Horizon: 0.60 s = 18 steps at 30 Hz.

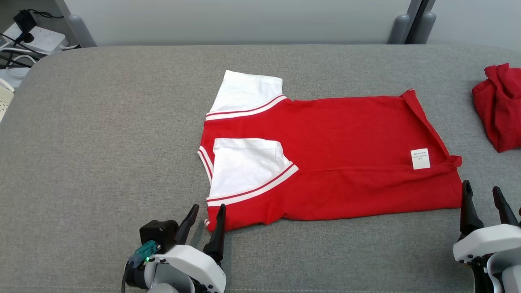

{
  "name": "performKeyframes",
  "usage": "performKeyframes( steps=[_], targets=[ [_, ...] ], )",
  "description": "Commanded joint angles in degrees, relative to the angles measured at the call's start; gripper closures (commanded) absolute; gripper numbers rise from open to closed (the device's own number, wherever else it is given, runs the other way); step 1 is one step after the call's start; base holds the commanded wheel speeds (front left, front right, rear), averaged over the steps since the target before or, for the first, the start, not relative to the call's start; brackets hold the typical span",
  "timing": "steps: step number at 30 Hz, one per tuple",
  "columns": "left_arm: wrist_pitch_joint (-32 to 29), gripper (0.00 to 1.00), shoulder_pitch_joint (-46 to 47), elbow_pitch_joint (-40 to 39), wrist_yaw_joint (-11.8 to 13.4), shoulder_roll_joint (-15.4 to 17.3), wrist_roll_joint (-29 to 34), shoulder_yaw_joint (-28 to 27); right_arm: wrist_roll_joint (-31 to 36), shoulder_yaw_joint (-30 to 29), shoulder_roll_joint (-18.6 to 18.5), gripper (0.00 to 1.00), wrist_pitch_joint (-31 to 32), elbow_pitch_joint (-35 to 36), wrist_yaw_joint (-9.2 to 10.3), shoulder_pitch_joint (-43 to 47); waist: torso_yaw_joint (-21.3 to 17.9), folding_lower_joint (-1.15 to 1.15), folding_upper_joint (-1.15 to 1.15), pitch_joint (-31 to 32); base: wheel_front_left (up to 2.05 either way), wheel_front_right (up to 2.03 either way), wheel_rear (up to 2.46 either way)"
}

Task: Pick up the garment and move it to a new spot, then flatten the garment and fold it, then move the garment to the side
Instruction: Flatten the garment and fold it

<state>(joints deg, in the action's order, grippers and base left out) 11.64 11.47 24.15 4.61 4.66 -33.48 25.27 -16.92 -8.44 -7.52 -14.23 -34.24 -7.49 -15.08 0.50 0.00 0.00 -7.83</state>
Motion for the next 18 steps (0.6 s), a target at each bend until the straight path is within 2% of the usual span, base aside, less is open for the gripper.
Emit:
performKeyframes(
  steps=[1, 11, 16, 17, 18],
  targets=[
    [-1.01, 0.0, 0.14, -1.81, 0.44, 0.69, -0.82, -1.48, 0.37, 0.77, -0.46, 0.0, -0.76, 2.1, 0.0, 0.29, 0.16, 0.0, 0.0, 0.3, 0.0, 0.0, 0.0],
    [-5.59, 0.0, 0.67, 1.35, 3.16, 0.47, -1.46, -0.86, 0.17, 1.65, 0.17, 0.0, -0.76, 1.98, 0.0, 0.75, -0.44, 0.0, 0.0, 0.43, 0.0, 0.0, 0.0],
    [-6.13, 0.0, 1.24, 2.77, 2.98, 0.17, -1.93, -0.34, -0.36, 2.09, -0.16, 0.0, -0.76, 1.28, 0.0, 0.42, -1.07, 0.0, 0.0, -0.26, 0.0, 0.0, 0.0],
    [-6.17, 0.02, 1.42, 3.03, 2.71, 0.14, -2.01, -0.2, -0.62, 2.14, -0.22, 0.0, -0.76, 0.84, 0.0, 0.28, -1.14, 0.0, 0.0, -0.41, 0.0, 0.0, 0.0],
    [-6.07, 0.18, 1.63, 3.28, 2.54, 0.13, -2.0, -0.09, -0.94, 2.19, -0.27, 0.0, -0.76, 0.39, 0.0, 0.08, -1.21, 0.0, 0.0, -0.59, 0.0, 0.0, 0.0]
  ],
)
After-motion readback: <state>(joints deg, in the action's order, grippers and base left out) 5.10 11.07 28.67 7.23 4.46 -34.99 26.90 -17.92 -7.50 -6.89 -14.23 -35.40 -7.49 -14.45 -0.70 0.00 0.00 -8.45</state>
